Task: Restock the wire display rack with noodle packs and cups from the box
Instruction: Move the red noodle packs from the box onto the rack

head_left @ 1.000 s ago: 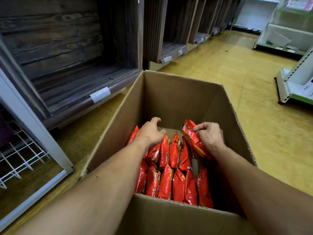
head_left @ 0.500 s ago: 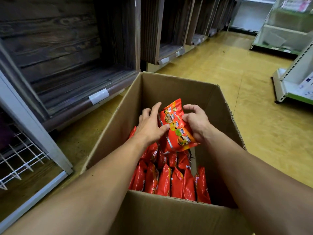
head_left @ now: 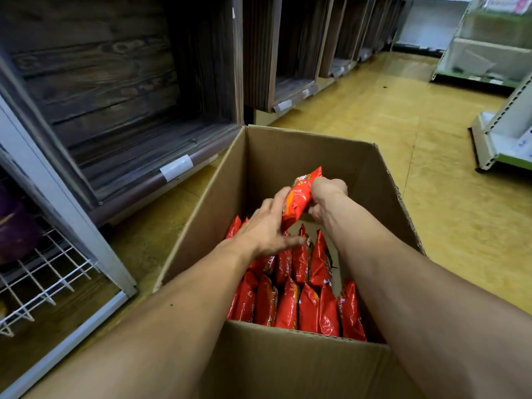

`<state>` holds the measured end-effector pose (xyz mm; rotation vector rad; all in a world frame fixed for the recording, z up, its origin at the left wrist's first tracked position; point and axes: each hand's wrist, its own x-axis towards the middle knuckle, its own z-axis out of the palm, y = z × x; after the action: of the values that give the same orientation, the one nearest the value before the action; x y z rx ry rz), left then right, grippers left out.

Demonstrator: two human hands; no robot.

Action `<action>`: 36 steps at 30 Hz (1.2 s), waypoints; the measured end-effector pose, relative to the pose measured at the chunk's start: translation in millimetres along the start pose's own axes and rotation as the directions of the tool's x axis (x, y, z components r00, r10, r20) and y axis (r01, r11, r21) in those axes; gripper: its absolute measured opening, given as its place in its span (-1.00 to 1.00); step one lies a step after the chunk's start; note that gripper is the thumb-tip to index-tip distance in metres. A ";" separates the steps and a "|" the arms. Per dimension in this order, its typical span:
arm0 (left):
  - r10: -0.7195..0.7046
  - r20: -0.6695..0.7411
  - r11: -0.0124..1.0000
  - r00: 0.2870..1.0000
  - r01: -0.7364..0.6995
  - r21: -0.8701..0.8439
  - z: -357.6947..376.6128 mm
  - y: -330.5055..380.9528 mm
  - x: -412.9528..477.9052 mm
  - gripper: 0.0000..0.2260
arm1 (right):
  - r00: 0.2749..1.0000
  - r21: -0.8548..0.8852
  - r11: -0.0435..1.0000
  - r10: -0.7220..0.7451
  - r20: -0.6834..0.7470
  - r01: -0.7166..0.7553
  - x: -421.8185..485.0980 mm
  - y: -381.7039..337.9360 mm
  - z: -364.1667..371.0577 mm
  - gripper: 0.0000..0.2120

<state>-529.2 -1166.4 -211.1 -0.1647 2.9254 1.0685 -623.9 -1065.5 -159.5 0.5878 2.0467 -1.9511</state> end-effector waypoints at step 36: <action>-0.471 -0.236 0.567 0.850 0.087 -0.819 -27.0 -24.1 -5.1 -0.73 | 0.951 -0.076 0.996 -0.020 0.310 0.046 6.1 28.7 -20.4 -0.85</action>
<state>-521.2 -1201.7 -205.6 -0.9791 2.2822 2.4257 -614.4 -1044.0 -186.4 0.2134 1.9371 -1.8307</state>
